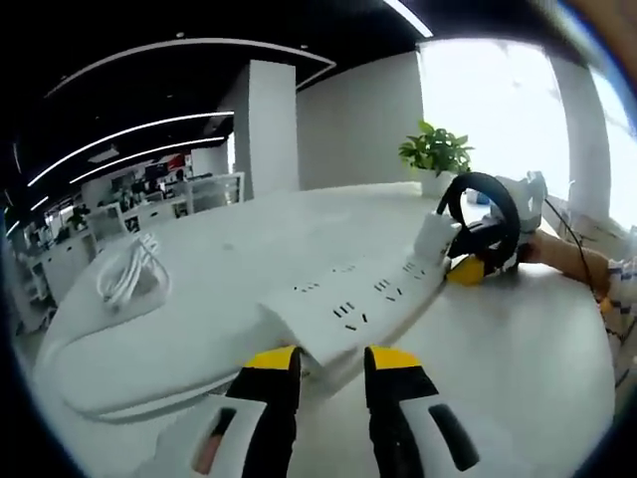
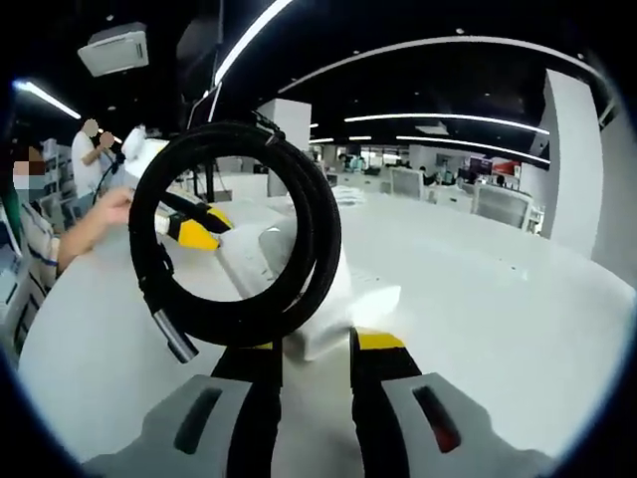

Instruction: Straighten the power strip on the desk, plug the charger into it

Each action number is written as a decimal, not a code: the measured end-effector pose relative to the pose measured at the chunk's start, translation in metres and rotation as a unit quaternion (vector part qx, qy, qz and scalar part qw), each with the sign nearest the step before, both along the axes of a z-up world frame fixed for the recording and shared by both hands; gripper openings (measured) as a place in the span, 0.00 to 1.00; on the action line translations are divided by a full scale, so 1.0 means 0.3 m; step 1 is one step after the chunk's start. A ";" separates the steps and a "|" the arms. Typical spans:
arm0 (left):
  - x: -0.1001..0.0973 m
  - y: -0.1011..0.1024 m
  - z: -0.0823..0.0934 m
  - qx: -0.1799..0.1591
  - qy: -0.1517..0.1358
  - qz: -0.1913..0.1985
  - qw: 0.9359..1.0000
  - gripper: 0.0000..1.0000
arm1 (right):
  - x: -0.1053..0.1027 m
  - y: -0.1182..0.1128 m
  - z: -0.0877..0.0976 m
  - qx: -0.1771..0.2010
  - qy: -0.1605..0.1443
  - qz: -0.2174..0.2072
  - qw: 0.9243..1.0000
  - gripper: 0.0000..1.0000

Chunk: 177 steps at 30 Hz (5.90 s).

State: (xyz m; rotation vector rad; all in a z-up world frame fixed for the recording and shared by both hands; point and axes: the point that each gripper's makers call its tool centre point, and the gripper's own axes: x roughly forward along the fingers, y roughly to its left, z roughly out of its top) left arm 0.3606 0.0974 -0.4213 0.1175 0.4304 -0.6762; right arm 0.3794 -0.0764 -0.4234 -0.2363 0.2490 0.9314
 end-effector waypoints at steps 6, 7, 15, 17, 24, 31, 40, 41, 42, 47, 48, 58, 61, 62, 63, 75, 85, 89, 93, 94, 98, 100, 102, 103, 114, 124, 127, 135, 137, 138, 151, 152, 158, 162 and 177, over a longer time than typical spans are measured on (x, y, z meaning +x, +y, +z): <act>-0.007 -0.011 0.000 -0.007 0.003 -0.002 1.000 0.25 | -0.010 -0.016 0.002 -0.007 0.001 0.004 1.000 0.25; -0.008 -0.013 0.000 -0.007 0.003 -0.004 1.000 0.25 | -0.012 -0.020 0.002 -0.009 0.001 0.005 1.000 0.25; -0.027 -0.038 -0.003 -0.003 0.001 -0.016 1.000 0.25 | -0.037 -0.046 0.001 -0.005 0.009 0.018 1.000 0.24; -0.031 -0.043 -0.004 -0.002 0.001 -0.016 1.000 0.24 | -0.039 -0.048 0.001 -0.008 0.010 0.018 1.000 0.23; -0.033 -0.049 -0.004 0.001 -0.001 -0.014 1.000 0.25 | -0.050 -0.050 -0.004 -0.019 0.008 0.016 1.000 0.23; -0.034 -0.052 -0.005 0.001 -0.002 -0.012 1.000 0.25 | -0.048 -0.054 -0.005 -0.027 -0.005 0.018 0.999 0.23; -0.033 -0.058 -0.004 0.003 -0.005 -0.010 1.000 0.25 | -0.035 -0.061 -0.004 -0.023 -0.003 0.006 1.000 0.24; -0.033 -0.058 -0.004 0.003 -0.004 -0.010 1.000 0.25 | -0.035 -0.060 -0.004 -0.023 -0.003 0.004 1.000 0.24; -0.033 -0.057 -0.003 0.001 -0.003 -0.009 1.000 0.25 | -0.036 -0.060 -0.004 -0.024 -0.004 0.003 1.000 0.24; -0.030 -0.056 -0.004 0.000 -0.006 -0.001 1.000 0.24 | -0.036 -0.059 -0.004 -0.023 -0.004 0.000 1.000 0.24; -0.029 -0.057 -0.005 0.001 -0.008 0.002 1.000 0.24 | -0.034 -0.060 -0.004 -0.020 -0.003 -0.003 1.000 0.24; -0.027 -0.059 -0.004 -0.005 -0.009 0.006 1.000 0.25 | -0.019 -0.064 -0.004 -0.018 0.002 -0.022 1.000 0.22; -0.029 -0.061 -0.004 -0.006 -0.009 0.005 1.000 0.25 | -0.015 -0.066 -0.004 -0.017 0.003 -0.027 0.999 0.21; -0.027 -0.061 -0.004 -0.006 -0.010 0.005 1.000 0.25 | -0.015 -0.066 -0.004 -0.017 0.004 -0.028 0.999 0.21; -0.026 -0.060 -0.004 -0.006 -0.010 0.005 1.000 0.25 | -0.015 -0.066 -0.004 -0.017 0.003 -0.028 0.999 0.21; -0.026 -0.063 -0.007 -0.009 -0.007 0.005 1.000 0.26 | -0.011 -0.068 -0.004 -0.017 0.005 -0.036 0.999 0.21; -0.028 -0.064 -0.010 0.014 -0.015 -0.003 1.000 0.26 | -0.011 -0.070 0.000 -0.029 0.000 -0.045 0.999 0.21; -0.026 -0.062 -0.013 0.017 -0.016 -0.004 1.000 0.26 | -0.014 -0.072 0.003 -0.026 -0.003 -0.048 0.999 0.20; -0.028 -0.062 -0.024 0.021 -0.010 -0.007 1.000 0.26 | -0.015 -0.079 0.005 -0.025 -0.005 -0.059 0.998 0.21; -0.027 -0.062 -0.026 0.021 -0.009 -0.007 1.000 0.26 | -0.014 -0.081 0.005 -0.024 -0.004 -0.061 0.998 0.21; -0.027 -0.061 -0.027 0.019 -0.005 -0.008 1.000 0.25 | -0.015 -0.082 0.004 -0.021 -0.003 -0.068 0.997 0.21; -0.030 -0.062 -0.027 0.017 -0.003 -0.008 1.000 0.26 | -0.015 -0.083 0.005 -0.025 -0.005 -0.071 0.997 0.21; -0.030 -0.063 -0.027 0.022 -0.005 -0.009 1.000 0.26 | -0.014 -0.086 0.005 -0.025 -0.005 -0.075 0.997 0.21; -0.029 -0.063 -0.028 0.026 -0.007 -0.009 1.000 0.26 | -0.014 -0.088 0.006 -0.025 -0.005 -0.076 0.997 0.21; -0.023 -0.052 -0.013 0.025 -0.011 -0.002 1.000 0.25 | -0.029 -0.134 0.019 -0.028 -0.014 -0.104 0.994 0.21; -0.011 -0.011 0.001 0.035 -0.022 0.022 0.999 0.26 | -0.030 -0.168 0.034 -0.024 -0.020 -0.129 0.991 0.22; -0.013 0.002 0.002 0.039 -0.024 0.027 0.999 0.26 | -0.031 -0.182 0.045 -0.010 -0.022 -0.139 0.990 0.22; -0.040 0.049 0.014 0.046 -0.034 0.045 0.997 0.26 | -0.040 -0.220 0.043 -0.006 -0.016 -0.170 0.985 0.22; -0.051 0.059 0.016 0.045 -0.037 0.049 0.997 0.26 | -0.052 -0.234 0.047 -0.023 -0.031 -0.178 0.983 0.22; -0.058 0.062 0.017 0.043 -0.036 0.050 0.997 0.26 | -0.056 -0.239 0.047 -0.027 -0.033 -0.180 0.983 0.22; -0.160 0.083 0.042 0.013 -0.042 0.070 0.997 0.27 | -0.125 -0.297 0.051 -0.009 -0.015 -0.216 0.976 0.22; -0.167 0.083 0.046 0.011 -0.042 0.072 0.996 0.27 | -0.132 -0.299 0.052 -0.008 -0.015 -0.219 0.976 0.22; -0.203 0.079 0.064 0.005 -0.050 0.077 0.996 0.27 | -0.163 -0.311 0.059 0.006 -0.010 -0.229 0.973 0.22; -0.235 0.070 0.077 0.006 -0.055 0.077 0.996 0.28 | -0.184 -0.317 0.058 0.026 0.005 -0.229 0.973 0.23; -0.347 0.016 0.108 -0.016 -0.057 0.059 0.997 0.28 | -0.276 -0.339 0.073 0.029 -0.003 -0.252 0.967 0.23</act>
